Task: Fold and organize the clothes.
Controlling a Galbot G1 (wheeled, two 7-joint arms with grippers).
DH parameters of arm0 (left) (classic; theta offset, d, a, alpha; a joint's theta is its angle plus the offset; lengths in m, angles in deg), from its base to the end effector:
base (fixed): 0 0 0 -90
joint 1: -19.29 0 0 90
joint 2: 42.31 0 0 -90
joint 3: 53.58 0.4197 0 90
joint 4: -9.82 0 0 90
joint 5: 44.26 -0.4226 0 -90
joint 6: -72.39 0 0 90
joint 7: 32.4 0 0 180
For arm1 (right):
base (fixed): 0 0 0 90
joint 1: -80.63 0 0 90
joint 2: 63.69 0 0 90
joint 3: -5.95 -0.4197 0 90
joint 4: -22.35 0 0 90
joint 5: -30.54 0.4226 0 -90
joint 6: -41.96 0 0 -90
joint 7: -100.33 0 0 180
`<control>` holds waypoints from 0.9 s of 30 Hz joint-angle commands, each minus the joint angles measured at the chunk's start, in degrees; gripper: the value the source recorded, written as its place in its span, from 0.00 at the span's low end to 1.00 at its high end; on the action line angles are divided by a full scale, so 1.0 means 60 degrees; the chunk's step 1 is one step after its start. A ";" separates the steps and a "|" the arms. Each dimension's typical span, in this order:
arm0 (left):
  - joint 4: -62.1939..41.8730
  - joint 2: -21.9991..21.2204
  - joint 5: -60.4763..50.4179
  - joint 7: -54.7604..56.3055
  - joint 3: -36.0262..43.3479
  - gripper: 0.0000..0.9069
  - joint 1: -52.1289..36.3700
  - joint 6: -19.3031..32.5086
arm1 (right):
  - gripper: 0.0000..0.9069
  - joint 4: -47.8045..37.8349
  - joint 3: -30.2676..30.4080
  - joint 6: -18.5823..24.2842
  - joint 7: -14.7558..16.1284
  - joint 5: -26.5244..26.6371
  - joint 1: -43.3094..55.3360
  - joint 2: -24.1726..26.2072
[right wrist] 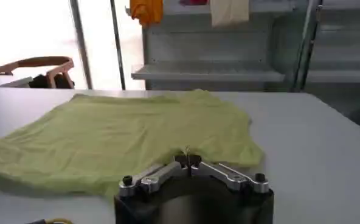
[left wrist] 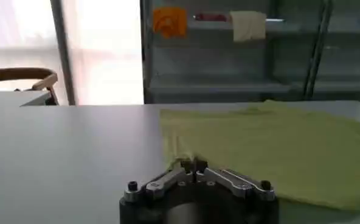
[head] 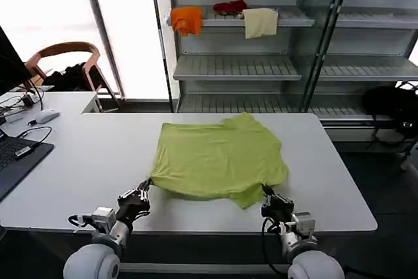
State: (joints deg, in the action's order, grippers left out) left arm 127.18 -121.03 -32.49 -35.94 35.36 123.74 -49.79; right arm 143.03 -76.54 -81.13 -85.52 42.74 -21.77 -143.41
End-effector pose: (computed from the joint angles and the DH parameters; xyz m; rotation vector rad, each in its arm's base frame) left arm 0.3086 0.0509 -0.3065 -0.1951 -2.7928 0.0036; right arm 0.3070 0.0103 -0.2818 0.1938 -2.8441 -0.0148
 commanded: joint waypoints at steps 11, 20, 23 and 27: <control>-0.1303 -0.0231 -0.0126 0.0797 0.0266 0.00 -0.1860 -0.0141 | 0.00 -0.1804 0.0040 -0.0010 -0.0085 0.0012 0.1793 -0.0245; -0.1971 -0.0228 -0.0600 0.0698 0.0513 0.00 -0.2298 -0.0140 | 0.00 -0.2391 0.0046 -0.0010 -0.0124 -0.0005 0.2429 -0.0349; -0.2142 -0.0238 -0.0692 0.0702 0.0553 0.00 -0.2397 -0.0138 | 0.00 -0.2559 0.0066 -0.0011 -0.0129 -0.0018 0.2596 -0.0368; -0.2380 -0.0228 -0.0801 0.0696 0.0548 0.00 -0.2535 -0.0137 | 0.00 -0.2795 0.0034 -0.0008 -0.0132 -0.0045 0.2790 -0.0447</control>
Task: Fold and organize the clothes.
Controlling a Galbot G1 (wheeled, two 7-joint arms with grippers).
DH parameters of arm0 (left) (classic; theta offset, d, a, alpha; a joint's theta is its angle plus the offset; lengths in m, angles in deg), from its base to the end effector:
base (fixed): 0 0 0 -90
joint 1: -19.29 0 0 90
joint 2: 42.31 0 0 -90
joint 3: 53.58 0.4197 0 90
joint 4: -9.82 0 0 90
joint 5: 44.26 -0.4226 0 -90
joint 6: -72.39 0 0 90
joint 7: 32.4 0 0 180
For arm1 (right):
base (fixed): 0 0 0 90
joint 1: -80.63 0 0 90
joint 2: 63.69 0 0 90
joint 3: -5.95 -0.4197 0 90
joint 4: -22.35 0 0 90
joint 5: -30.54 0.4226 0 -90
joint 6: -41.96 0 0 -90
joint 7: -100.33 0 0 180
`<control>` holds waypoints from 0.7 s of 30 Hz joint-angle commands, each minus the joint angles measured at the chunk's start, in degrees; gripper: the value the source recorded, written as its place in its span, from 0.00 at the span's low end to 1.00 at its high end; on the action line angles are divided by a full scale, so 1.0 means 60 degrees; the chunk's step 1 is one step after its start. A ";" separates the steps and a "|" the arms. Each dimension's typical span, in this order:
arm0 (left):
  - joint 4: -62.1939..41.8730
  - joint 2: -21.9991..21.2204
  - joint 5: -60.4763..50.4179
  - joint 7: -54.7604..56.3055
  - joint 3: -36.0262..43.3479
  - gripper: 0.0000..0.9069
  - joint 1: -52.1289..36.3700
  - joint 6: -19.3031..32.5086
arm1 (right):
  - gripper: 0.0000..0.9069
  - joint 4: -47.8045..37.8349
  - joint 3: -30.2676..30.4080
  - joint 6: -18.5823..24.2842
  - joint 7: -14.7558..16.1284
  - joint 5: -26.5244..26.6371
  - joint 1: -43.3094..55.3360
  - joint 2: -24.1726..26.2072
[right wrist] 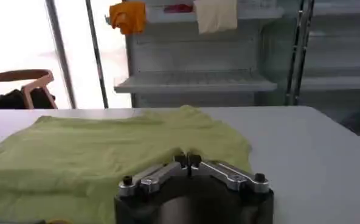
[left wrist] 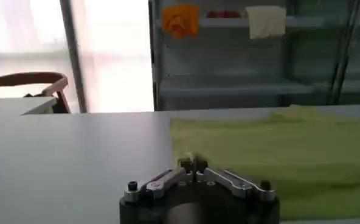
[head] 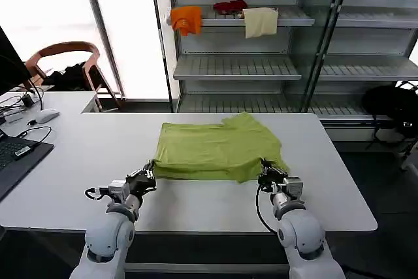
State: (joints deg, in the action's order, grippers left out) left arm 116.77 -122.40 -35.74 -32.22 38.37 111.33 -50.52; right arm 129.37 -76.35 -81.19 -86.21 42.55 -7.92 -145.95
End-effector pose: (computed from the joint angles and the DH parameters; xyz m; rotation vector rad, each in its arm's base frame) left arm 0.3933 0.0375 -0.3086 -0.0991 -2.8164 -0.0574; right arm 0.4079 0.0138 -0.2904 0.1276 -2.8556 -0.0276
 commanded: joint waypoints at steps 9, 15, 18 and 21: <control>-0.0986 -0.0004 -0.0459 -0.0002 0.0065 0.01 -0.0683 0.0048 | 0.57 -0.0860 0.0034 0.0004 -0.0111 -0.0062 0.0819 -0.0095; -0.0906 -0.0028 -0.0568 -0.0006 0.0080 1.00 -0.0649 0.0333 | 1.00 -0.1152 -0.0036 0.0280 -0.0104 -0.0489 0.1024 -0.0358; -0.0763 0.0002 -0.0560 -0.0055 0.0071 1.00 -0.0646 0.0433 | 1.00 -0.1232 -0.0037 0.0425 -0.0164 -0.0523 0.1186 -0.0349; -0.0596 0.0021 -0.0555 -0.0053 0.0081 1.00 -0.0642 0.0423 | 1.00 -0.1255 -0.0067 0.0401 -0.0202 -0.0545 0.1350 -0.0325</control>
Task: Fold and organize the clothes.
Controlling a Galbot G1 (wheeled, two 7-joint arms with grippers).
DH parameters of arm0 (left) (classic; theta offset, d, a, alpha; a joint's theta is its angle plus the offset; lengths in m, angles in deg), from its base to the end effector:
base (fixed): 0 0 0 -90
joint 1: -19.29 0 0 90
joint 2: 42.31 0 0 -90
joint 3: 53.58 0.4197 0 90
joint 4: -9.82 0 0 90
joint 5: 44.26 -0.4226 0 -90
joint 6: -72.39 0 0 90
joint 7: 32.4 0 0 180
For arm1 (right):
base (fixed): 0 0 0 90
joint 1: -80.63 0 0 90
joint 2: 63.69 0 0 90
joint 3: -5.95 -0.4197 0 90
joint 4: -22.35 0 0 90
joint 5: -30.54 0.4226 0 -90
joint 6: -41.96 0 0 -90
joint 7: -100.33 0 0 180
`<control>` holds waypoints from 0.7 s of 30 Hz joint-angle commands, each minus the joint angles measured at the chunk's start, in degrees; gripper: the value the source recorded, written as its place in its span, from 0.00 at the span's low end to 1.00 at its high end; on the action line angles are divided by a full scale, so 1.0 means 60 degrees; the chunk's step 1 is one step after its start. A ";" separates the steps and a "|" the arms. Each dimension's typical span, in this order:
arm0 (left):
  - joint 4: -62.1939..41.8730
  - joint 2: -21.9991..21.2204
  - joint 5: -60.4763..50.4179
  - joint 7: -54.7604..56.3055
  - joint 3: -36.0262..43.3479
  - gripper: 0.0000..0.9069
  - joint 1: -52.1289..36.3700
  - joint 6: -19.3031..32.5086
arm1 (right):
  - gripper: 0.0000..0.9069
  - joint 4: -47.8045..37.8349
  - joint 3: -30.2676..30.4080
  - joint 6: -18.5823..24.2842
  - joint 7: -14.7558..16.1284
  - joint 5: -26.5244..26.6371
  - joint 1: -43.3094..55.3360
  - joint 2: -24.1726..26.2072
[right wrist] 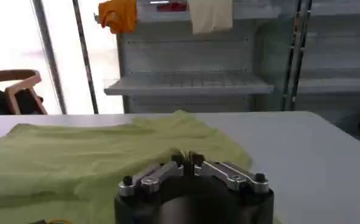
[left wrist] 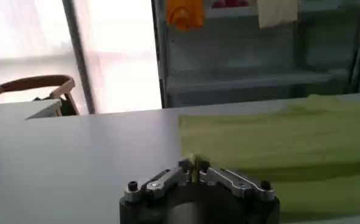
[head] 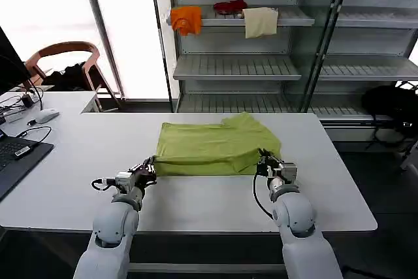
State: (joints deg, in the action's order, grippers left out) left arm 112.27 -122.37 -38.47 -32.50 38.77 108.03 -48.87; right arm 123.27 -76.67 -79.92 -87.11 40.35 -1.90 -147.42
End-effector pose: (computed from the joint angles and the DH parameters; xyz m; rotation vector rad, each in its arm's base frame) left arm 0.4194 0.0401 -0.3174 -0.0717 -2.8247 -0.1205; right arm 0.4527 0.0159 -0.2870 0.0592 -2.8862 -0.0017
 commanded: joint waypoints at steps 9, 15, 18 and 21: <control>0.0730 0.0068 0.0010 -0.0012 -0.0093 1.00 0.0483 0.0111 | 1.00 0.0426 -0.0467 -0.0032 0.0266 -0.0029 -0.0441 0.0440; 0.0686 0.0117 0.0011 -0.0056 -0.0115 1.00 0.0848 -0.0029 | 1.00 0.0891 -0.0855 -0.0143 0.0579 0.0076 -0.1390 0.0883; 0.0578 0.0115 -0.0210 -0.0051 -0.0032 1.00 0.0940 -0.0101 | 1.00 0.0877 -0.1013 -0.0136 0.0600 0.0082 -0.1688 0.0940; 0.0472 0.0047 -0.0448 -0.0022 0.0066 1.00 0.0967 -0.0167 | 1.00 0.0713 -0.1152 -0.0114 0.0610 0.0074 -0.1711 0.0919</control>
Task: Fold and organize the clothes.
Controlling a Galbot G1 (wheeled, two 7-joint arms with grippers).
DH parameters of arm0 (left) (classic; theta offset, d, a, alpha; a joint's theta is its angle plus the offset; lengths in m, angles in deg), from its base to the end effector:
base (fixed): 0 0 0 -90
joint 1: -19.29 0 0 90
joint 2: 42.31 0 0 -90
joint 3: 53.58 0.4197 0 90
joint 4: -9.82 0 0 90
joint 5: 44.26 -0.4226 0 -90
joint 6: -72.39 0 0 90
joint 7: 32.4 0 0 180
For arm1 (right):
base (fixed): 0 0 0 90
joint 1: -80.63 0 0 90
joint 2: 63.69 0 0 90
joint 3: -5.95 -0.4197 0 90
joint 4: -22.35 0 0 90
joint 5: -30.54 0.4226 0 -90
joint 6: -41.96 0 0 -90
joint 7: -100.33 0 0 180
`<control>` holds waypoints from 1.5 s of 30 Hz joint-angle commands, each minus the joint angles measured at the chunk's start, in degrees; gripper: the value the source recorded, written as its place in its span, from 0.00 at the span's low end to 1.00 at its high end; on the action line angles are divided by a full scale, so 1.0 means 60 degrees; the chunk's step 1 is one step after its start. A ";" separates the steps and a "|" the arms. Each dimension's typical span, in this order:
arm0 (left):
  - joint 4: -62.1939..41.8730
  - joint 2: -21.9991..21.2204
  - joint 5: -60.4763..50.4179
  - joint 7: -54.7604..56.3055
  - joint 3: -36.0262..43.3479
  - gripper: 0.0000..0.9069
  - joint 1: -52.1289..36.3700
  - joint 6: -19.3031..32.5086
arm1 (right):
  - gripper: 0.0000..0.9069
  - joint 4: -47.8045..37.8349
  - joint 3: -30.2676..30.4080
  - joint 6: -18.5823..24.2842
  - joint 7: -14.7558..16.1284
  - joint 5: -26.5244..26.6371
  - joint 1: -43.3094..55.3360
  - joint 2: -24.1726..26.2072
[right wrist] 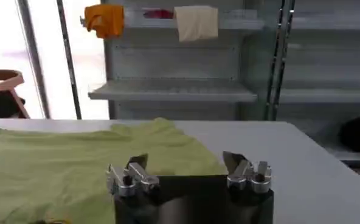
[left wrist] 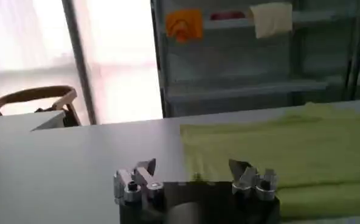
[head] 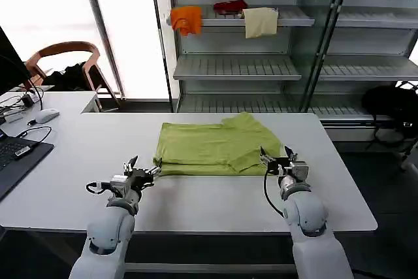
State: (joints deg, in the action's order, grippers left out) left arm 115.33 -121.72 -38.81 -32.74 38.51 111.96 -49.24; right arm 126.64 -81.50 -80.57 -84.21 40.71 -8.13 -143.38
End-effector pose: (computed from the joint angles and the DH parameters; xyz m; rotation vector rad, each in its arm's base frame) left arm 0.3923 0.0418 -0.3228 -0.0796 -2.8018 -0.1404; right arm 0.4158 -0.0385 -0.3046 0.0094 -2.8341 0.0497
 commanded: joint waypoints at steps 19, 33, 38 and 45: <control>-0.0766 -0.0129 -0.0614 -0.0094 0.0198 0.01 0.0032 -0.0135 | 0.00 -0.0956 -0.0277 0.0191 0.0459 -0.0362 -0.0522 0.0136; -0.0712 -0.0117 -0.0286 -0.0362 0.0314 0.00 0.0029 0.0027 | 0.00 -0.0359 -0.0224 0.0129 0.0506 -0.0313 -0.0597 0.0174; -0.0665 -0.0140 -0.0309 -0.0273 0.0357 0.00 0.0025 0.0164 | 0.00 -0.0140 -0.0212 0.0065 0.0507 -0.0235 -0.0680 0.0185; 0.0409 0.0017 -0.0246 -0.0191 0.0109 0.00 0.0706 0.0286 | 0.00 0.0834 -0.0137 -0.0115 0.0225 0.0477 -0.1293 0.0283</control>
State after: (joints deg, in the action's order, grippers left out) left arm 112.45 -122.21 -41.02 -33.96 40.41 112.95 -47.88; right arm 127.23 -82.30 -81.14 -82.05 40.98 -13.67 -141.79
